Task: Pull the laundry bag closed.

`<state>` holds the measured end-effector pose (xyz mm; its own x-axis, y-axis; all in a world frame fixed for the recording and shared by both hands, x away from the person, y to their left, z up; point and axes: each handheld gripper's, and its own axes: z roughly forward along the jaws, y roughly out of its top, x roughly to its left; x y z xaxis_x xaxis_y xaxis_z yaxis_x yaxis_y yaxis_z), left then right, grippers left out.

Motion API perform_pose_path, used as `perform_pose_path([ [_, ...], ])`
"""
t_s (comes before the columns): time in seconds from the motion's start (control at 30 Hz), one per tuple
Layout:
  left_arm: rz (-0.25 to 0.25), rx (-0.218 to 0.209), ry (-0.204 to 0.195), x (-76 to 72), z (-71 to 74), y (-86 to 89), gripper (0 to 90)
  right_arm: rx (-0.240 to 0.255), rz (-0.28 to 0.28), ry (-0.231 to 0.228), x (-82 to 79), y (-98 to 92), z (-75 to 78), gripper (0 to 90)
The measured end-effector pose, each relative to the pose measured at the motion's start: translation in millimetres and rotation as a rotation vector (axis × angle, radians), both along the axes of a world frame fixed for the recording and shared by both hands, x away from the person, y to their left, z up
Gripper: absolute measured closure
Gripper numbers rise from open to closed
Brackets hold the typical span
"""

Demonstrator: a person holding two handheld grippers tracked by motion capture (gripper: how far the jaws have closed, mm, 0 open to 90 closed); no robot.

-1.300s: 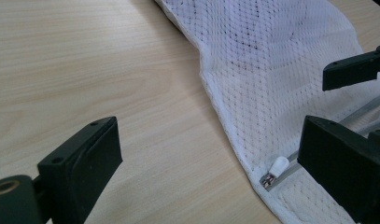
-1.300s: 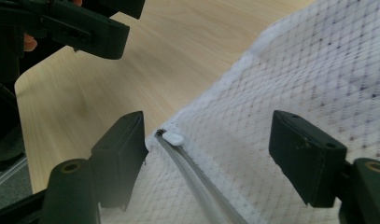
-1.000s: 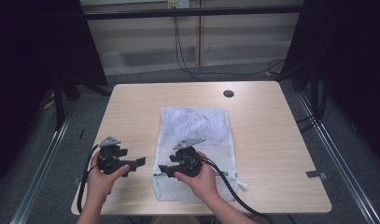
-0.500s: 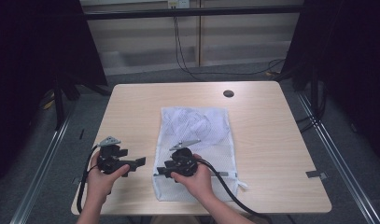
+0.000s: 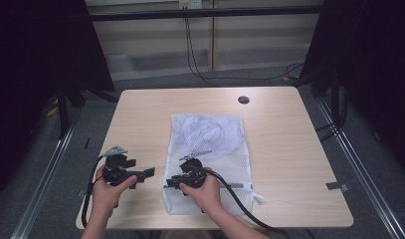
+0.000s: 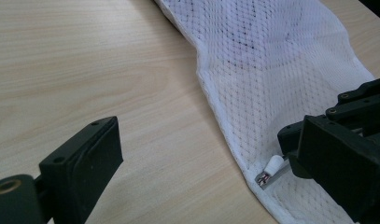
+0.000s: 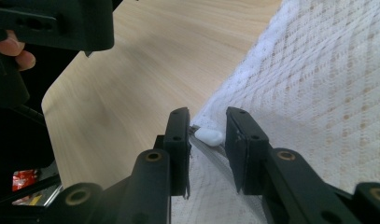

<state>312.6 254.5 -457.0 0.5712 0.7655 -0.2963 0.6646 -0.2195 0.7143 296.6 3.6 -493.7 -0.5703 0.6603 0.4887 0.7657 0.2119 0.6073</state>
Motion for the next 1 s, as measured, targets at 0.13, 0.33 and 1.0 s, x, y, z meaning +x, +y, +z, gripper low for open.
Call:
perform_pose_path([
  [0.13, 0.000, -0.001, 0.001, 0.3, -0.1, -0.1, 6.4, -0.001, -0.005, 0.004, 1.3, 0.9, -2.3, 71.0],
  [0.33, 0.005, -0.003, 0.011, 0.8, -0.9, -0.1, 6.6, 0.034, -0.005, 0.032, 1.4, 4.6, -4.5, 74.3],
  [1.0, 0.006, -0.011, 0.039, 1.1, -3.2, 0.7, 6.8, 0.048, -0.013, 0.100, 4.5, 12.9, -11.5, 86.3],
])
